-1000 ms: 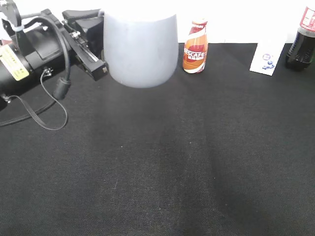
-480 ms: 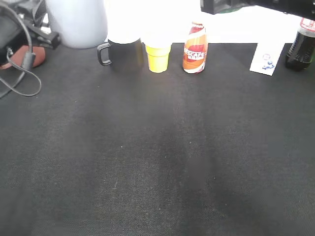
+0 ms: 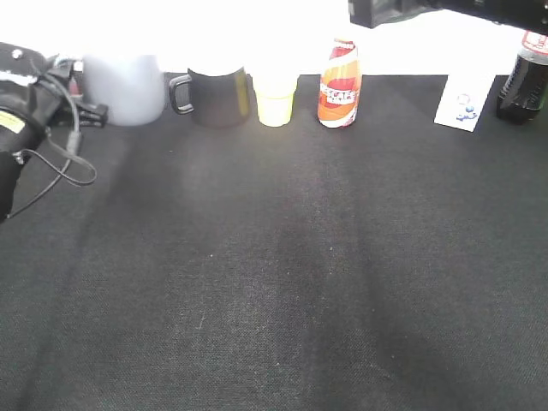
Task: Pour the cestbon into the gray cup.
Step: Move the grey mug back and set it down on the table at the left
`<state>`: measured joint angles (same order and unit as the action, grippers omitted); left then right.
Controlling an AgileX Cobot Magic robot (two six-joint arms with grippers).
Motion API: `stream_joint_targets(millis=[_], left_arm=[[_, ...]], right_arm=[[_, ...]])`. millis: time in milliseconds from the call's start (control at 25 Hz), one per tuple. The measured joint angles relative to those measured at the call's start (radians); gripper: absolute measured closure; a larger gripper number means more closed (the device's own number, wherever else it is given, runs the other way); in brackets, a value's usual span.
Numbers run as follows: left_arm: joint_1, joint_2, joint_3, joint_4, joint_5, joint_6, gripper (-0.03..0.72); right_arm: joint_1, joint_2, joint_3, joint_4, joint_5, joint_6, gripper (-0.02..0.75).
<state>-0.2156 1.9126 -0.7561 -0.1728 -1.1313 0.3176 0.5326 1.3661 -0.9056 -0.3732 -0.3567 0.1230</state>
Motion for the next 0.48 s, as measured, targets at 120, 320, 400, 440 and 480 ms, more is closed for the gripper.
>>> stream_joint_targets(millis=[120, 320, 400, 440, 480], left_arm=[[0.066, 0.005, -0.023, -0.017, -0.003, 0.002, 0.643], [0.087, 0.061, -0.075, 0.010, -0.012, -0.039, 0.643], [0.087, 0.091, -0.084, 0.020, 0.001, -0.100, 0.643], [0.091, 0.095, -0.089, 0.037, -0.001, -0.108, 0.643], [0.096, 0.095, -0.093, 0.064, -0.001, -0.110, 0.643]], right_arm=[[0.000, 0.000, 0.000, -0.003, -0.002, -0.009, 0.254], [0.000, 0.000, 0.000, -0.004, -0.044, -0.010, 0.254], [0.000, 0.000, 0.000, -0.005, -0.045, -0.012, 0.254], [0.000, 0.000, 0.000, -0.005, -0.045, -0.012, 0.254], [0.000, 0.000, 0.000, -0.006, -0.045, -0.014, 0.254]])
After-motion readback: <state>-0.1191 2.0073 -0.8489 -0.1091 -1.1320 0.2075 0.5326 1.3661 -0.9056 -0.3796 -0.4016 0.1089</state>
